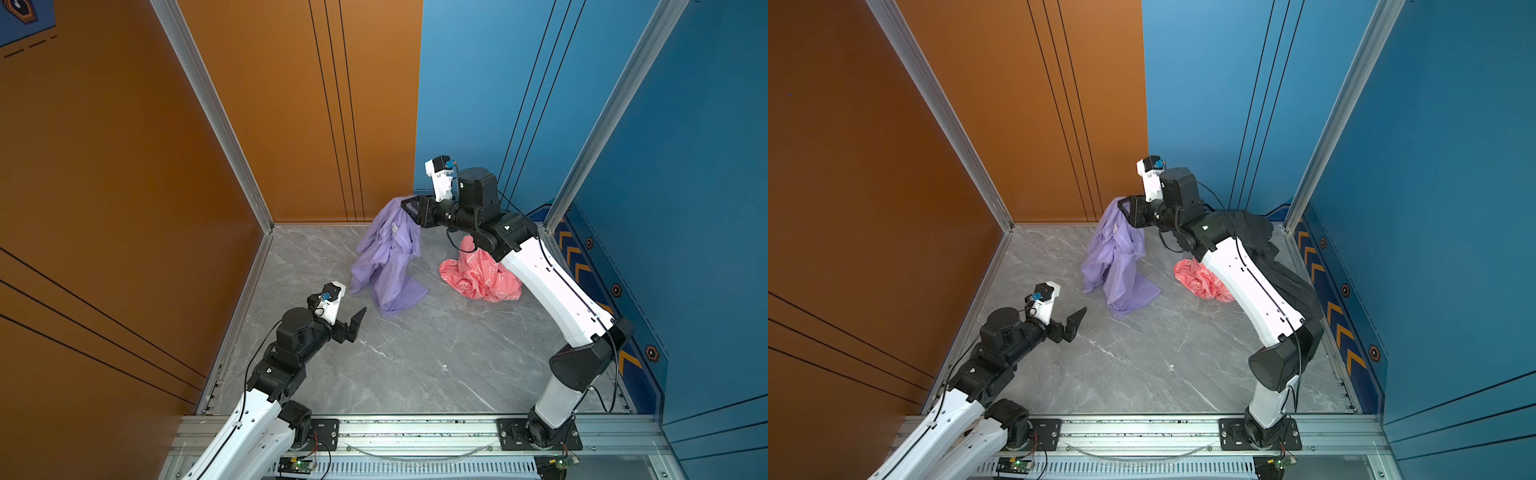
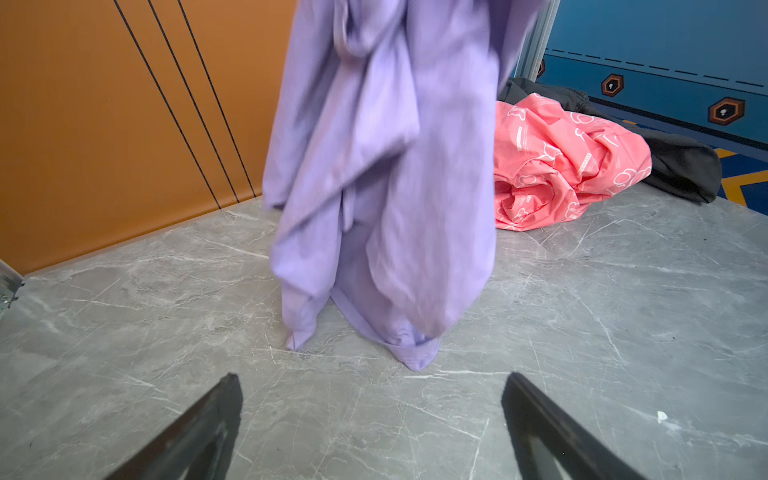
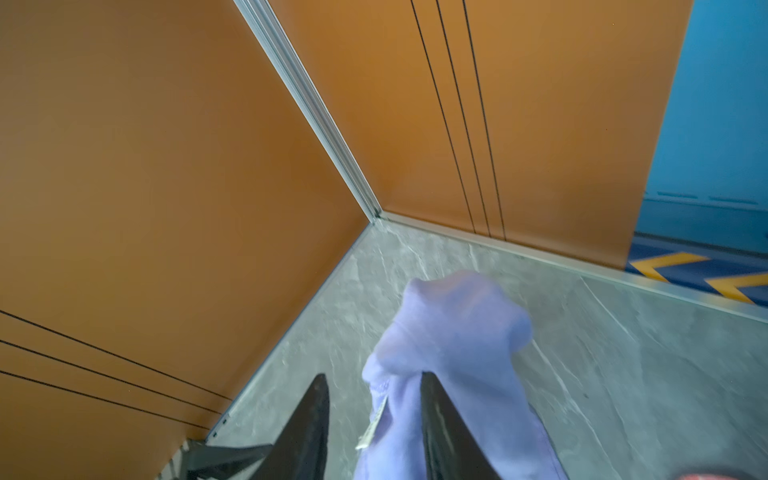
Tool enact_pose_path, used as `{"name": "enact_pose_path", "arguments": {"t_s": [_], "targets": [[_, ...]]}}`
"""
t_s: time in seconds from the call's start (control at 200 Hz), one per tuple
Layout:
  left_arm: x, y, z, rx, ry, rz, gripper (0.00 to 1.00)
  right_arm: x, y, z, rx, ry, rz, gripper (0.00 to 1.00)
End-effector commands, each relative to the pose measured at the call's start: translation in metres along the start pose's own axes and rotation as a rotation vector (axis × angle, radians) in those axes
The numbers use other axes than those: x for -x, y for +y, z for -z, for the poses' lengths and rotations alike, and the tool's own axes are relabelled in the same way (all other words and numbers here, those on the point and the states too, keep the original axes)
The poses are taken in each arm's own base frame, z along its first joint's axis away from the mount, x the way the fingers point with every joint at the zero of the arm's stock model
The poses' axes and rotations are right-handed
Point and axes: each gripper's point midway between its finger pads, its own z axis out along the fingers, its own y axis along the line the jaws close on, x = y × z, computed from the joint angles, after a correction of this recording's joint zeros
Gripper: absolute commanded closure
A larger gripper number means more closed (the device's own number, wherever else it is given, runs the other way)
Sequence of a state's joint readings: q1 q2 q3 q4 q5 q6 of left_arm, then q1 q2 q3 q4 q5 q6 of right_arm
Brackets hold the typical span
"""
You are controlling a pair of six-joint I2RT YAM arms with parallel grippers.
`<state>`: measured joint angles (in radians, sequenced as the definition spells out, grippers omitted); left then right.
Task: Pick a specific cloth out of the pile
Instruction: 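Swing the lavender shirt toward the left arm and lower it onto the table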
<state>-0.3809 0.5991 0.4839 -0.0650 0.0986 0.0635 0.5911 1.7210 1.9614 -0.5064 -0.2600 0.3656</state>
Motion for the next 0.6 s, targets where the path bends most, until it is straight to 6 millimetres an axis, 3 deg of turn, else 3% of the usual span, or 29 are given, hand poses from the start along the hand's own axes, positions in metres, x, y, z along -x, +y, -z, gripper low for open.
{"name": "enact_pose_path", "arguments": {"t_s": [0.0,0.15,0.285,0.596], "targets": [[-0.006,0.002,0.001,0.021,0.011,-0.014,0.02,-0.025,-0.023,0.03,-0.132,0.055,0.12,0.4],[-0.005,0.001,0.0,0.016,0.01,-0.011,0.02,-0.047,-0.044,0.057,-0.231,0.078,0.181,0.24],[-0.004,0.003,-0.007,0.027,0.036,0.044,0.02,-0.056,-0.052,0.08,-0.269,0.071,0.206,0.19],[0.009,-0.016,-0.064,0.025,0.177,0.175,0.02,-0.068,-0.067,0.111,-0.342,0.057,0.24,0.07]]}}
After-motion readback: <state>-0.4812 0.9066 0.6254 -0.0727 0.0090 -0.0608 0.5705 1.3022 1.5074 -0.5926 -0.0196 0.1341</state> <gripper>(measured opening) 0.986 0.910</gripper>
